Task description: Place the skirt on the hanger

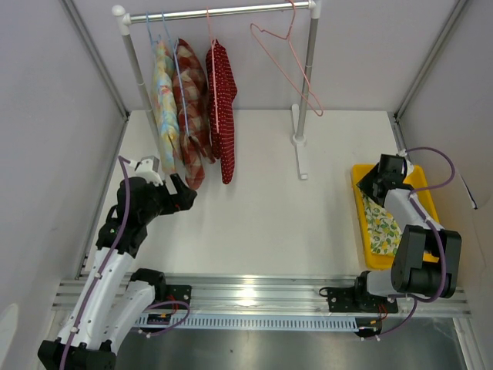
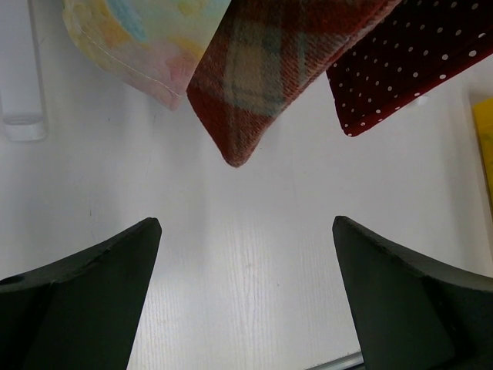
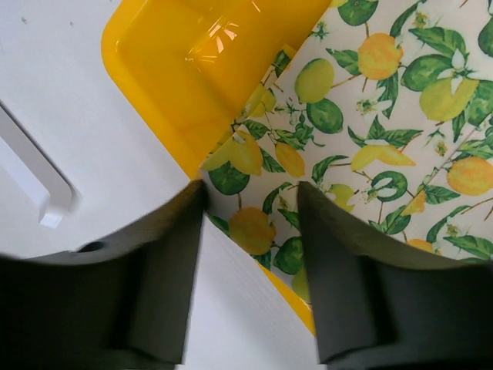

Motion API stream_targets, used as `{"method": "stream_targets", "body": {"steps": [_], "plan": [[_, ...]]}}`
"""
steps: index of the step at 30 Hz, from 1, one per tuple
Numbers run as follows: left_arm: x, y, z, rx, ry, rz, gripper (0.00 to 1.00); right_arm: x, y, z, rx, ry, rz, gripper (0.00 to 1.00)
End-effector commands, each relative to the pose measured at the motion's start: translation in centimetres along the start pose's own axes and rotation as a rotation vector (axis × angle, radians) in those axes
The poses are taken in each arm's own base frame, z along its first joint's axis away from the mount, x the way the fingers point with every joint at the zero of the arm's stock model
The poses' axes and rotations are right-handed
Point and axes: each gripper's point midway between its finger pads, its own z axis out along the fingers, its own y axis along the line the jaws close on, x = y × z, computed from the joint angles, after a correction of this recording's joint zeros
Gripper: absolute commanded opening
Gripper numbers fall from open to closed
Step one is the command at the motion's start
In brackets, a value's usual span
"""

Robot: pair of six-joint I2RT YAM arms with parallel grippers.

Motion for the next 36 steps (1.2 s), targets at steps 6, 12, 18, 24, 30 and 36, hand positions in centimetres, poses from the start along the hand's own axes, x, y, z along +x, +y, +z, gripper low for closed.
{"method": "stream_targets", "body": {"steps": [6, 12, 18, 24, 30, 36], "plan": [[0.1, -0.3, 0.1, 0.023, -0.001, -0.001, 0.99, -1.7, 0.8, 0.1, -0.02, -0.036, 0.012, 0.1], [0.0, -0.5, 0.1, 0.031, -0.001, 0.001, 1.0, -5.7, 2.5, -3.8, -0.066, -0.121, 0.01, 0.0], [0.1, -0.6, 0.2, 0.036, 0.0, 0.002, 0.99, -10.8, 5.9, -12.2, -0.194, -0.239, -0.021, 0.0], [0.1, -0.7, 0.1, 0.046, -0.001, 0.004, 0.99, -12.1, 9.9, -19.6, -0.366, -0.292, -0.074, 0.0], [0.0, -0.8, 0.0, 0.049, -0.003, 0.005, 0.99, -9.8, 16.0, -25.9, -0.539, -0.299, -0.184, 0.0], [0.1, -0.9, 0.0, 0.054, -0.001, 0.006, 0.99, -6.0, 20.1, -30.3, -0.708, -0.246, -0.246, 0.0]]}}
